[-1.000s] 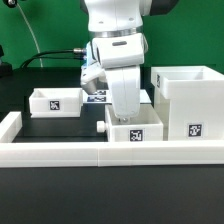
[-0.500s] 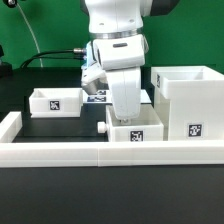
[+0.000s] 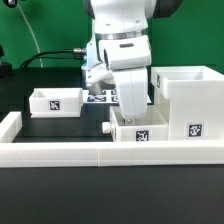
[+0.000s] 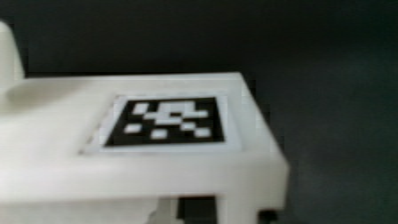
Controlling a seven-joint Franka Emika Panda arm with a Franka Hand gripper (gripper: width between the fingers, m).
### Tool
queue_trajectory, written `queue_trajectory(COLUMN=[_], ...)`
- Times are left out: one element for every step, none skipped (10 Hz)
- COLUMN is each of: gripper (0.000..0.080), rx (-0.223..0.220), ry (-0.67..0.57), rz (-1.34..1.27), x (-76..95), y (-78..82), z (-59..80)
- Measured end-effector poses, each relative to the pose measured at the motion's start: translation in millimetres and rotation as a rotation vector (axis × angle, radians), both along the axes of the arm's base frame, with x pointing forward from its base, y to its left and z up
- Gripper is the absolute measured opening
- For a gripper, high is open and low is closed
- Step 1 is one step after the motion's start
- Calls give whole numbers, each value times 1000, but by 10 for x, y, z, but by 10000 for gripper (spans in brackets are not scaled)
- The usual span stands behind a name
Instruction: Assemble drawer
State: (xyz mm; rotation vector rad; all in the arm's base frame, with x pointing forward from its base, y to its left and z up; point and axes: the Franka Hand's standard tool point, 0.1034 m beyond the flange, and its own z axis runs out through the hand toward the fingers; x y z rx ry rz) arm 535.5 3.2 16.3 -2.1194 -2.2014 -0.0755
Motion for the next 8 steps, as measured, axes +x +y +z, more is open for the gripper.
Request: queue_trajectory(gripper=[41,41,41,41,41,41,41,41], rx=[0,0,0,0,0,1,1,-1], ry=[3,4,4,4,5,6,8,10], rz=[-1,-3,-3,-3,-3,-8,-17,-30], x=[-10,-16,-16,-16,-16,-15,-4,18], y=[-1,-14,-15,-15,-12,13,43,59], z=[-7,-14,-14,-14,-14,-12,-3,12])
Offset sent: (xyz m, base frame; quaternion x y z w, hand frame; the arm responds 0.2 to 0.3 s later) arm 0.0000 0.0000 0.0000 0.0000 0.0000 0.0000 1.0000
